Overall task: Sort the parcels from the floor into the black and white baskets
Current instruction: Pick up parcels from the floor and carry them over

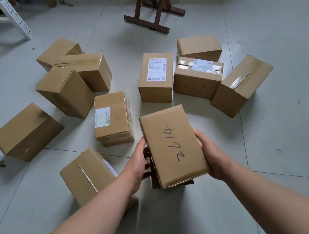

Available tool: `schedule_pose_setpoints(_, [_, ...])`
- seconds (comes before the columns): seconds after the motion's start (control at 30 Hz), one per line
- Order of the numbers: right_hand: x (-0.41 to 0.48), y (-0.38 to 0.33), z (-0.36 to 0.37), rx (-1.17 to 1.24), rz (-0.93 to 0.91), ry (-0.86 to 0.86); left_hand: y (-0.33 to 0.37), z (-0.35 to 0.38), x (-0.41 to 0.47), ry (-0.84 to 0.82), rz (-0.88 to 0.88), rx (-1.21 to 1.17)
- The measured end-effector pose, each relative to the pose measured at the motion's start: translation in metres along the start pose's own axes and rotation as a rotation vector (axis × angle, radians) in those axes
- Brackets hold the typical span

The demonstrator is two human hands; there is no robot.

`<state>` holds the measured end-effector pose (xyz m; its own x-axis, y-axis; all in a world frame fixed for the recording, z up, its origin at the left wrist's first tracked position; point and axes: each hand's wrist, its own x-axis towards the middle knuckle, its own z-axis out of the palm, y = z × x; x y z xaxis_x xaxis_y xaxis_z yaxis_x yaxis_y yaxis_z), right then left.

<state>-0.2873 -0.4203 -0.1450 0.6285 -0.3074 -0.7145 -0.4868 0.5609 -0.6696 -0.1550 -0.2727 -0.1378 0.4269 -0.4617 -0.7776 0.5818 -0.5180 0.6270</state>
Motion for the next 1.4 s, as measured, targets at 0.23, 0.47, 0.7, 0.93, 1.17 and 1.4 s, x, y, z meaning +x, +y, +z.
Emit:
schedule_pose_setpoints(0.23, [-0.023,-0.068,0.029,0.044,0.036,0.011,0.054,0.001,-0.040,0.115,0.031,-0.076])
schedule_pose_setpoints(0.47, [-0.123,-0.193,0.083,-0.049,0.064,-0.108,0.157,-0.025,-0.165,0.203,-0.001,-0.154])
schedule_pose_setpoints(0.7, [-0.254,-0.319,0.171,-0.275,0.052,-0.194,0.266,-0.057,-0.349,0.293,0.016,-0.227])
schedule_pose_setpoints(0.93, [-0.388,-0.424,0.264,-0.504,0.010,-0.376,0.338,-0.084,-0.540,0.455,0.056,-0.347])
schedule_pose_setpoints(1.17, [-0.511,-0.465,0.378,-0.592,-0.074,-0.573,0.344,-0.116,-0.718,0.643,0.171,-0.502])
schedule_pose_setpoints(1.4, [-0.612,-0.419,0.512,-0.787,-0.083,-0.808,0.275,-0.174,-0.861,0.936,0.212,-0.692])
